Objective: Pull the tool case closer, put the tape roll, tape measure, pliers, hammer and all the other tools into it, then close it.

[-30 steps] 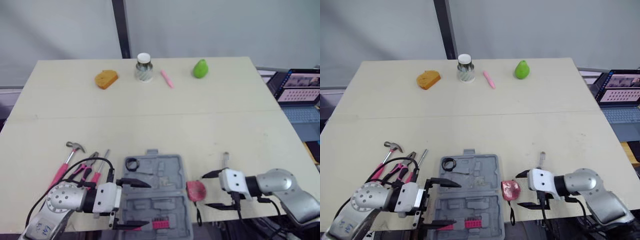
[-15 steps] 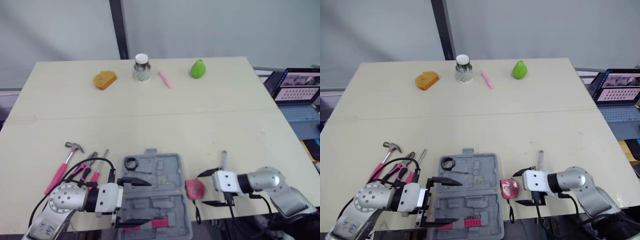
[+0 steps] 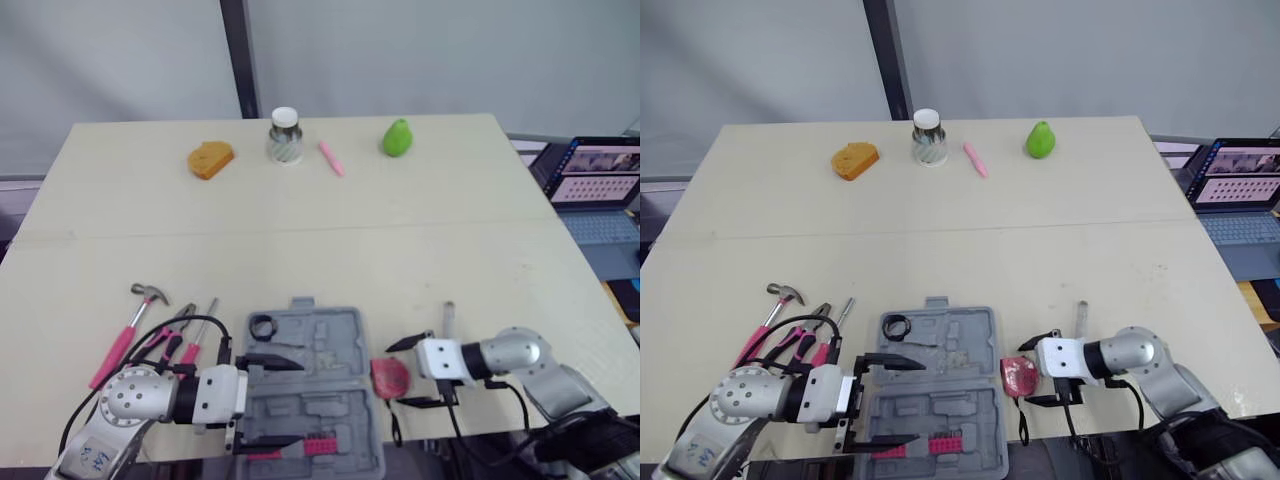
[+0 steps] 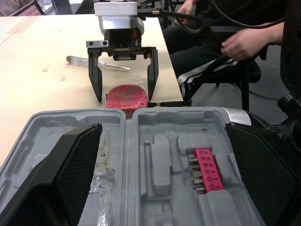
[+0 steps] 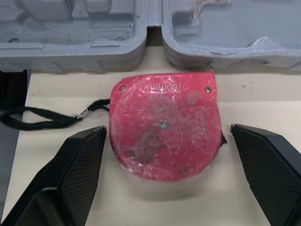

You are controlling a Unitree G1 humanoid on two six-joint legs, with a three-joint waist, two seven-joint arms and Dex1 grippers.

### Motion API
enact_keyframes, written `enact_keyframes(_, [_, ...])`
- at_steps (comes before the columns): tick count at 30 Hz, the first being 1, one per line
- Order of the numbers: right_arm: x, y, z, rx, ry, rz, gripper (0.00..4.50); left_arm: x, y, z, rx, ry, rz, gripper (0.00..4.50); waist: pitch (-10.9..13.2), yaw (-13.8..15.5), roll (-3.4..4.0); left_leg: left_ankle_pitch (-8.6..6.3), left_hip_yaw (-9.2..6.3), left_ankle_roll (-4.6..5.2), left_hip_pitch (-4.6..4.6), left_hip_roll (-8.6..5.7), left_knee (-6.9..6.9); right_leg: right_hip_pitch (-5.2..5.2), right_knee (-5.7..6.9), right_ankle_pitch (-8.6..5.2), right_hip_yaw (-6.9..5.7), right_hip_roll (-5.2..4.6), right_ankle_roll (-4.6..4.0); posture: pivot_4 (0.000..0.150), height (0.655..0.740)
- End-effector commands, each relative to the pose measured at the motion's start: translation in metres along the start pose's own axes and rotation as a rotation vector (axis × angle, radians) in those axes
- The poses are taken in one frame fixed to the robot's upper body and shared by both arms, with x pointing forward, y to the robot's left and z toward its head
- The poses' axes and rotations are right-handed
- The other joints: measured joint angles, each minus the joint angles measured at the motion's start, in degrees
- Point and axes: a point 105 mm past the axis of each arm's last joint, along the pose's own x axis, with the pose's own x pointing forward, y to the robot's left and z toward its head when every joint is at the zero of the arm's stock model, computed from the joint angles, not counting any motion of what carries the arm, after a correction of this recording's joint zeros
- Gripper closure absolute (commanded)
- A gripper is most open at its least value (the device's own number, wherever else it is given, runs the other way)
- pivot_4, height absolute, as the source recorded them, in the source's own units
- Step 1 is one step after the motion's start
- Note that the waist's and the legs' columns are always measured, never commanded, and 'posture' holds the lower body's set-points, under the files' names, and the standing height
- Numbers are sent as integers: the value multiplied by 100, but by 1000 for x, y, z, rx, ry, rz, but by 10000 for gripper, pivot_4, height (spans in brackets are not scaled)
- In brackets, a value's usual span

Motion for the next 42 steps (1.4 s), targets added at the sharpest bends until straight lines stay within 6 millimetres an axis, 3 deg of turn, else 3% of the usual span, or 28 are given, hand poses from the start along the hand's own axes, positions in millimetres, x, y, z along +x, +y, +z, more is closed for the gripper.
enact_keyframes(1, [2,0,4,-15,-16,17,200,2,-2,4,19,-11,-4,0,0,-2,0,0,0,0,0,0,0,0,0,0,0,0,0,1500,7400])
enact_keyframes(8, [5,-3,3,1,-19,6,200,2,-2,4,18,-9,1,0,0,-1,0,0,0,0,1,1,0,-2,4,0,0,0,0,1500,7400])
enact_keyframes(13, [5,-3,2,7,-22,4,15505,3,-2,5,16,-10,1,0,0,-1,0,0,0,0,1,0,0,-1,4,0,0,0,0,1500,7400])
enact_keyframes(20, [-7,-8,11,29,-23,-4,15482,1,1,4,-3,-8,50,0,1,-1,2,0,0,0,0,1,0,-2,4,0,0,-1,0,1500,7400])
enact_keyframes(23, [-19,-17,26,59,-15,-8,15482,-2,6,1,-16,4,104,0,4,-6,7,0,-4,1,-1,1,0,-4,4,0,1,-3,0,1500,7400])
enact_keyframes(29, [-35,-42,73,13,79,1,15482,-10,24,-6,-25,17,237,0,9,-11,16,-1,-28,4,2,18,0,-16,9,12,0,0,-16,1500,7400])
enact_keyframes(34, [-25,-68,103,-63,147,-57,15482,-12,37,-11,-15,19,306,0,10,-7,16,0,-26,2,-3,21,-1,-21,8,12,-9,0,-19,1500,7400])
enact_keyframes(37, [-17,-80,107,-112,269,-80,15482,-9,41,-12,-11,10,320,0,10,-12,16,1,-25,1,-8,20,-1,-26,7,13,-11,-2,-20,1500,7400])
enact_keyframes(42, [-1,-79,109,-124,377,-22,15482,-6,42,-13,-3,6,324,0,10,-8,16,-9,-21,3,-13,21,-3,-38,7,13,-25,-7,-20,1500,7400])
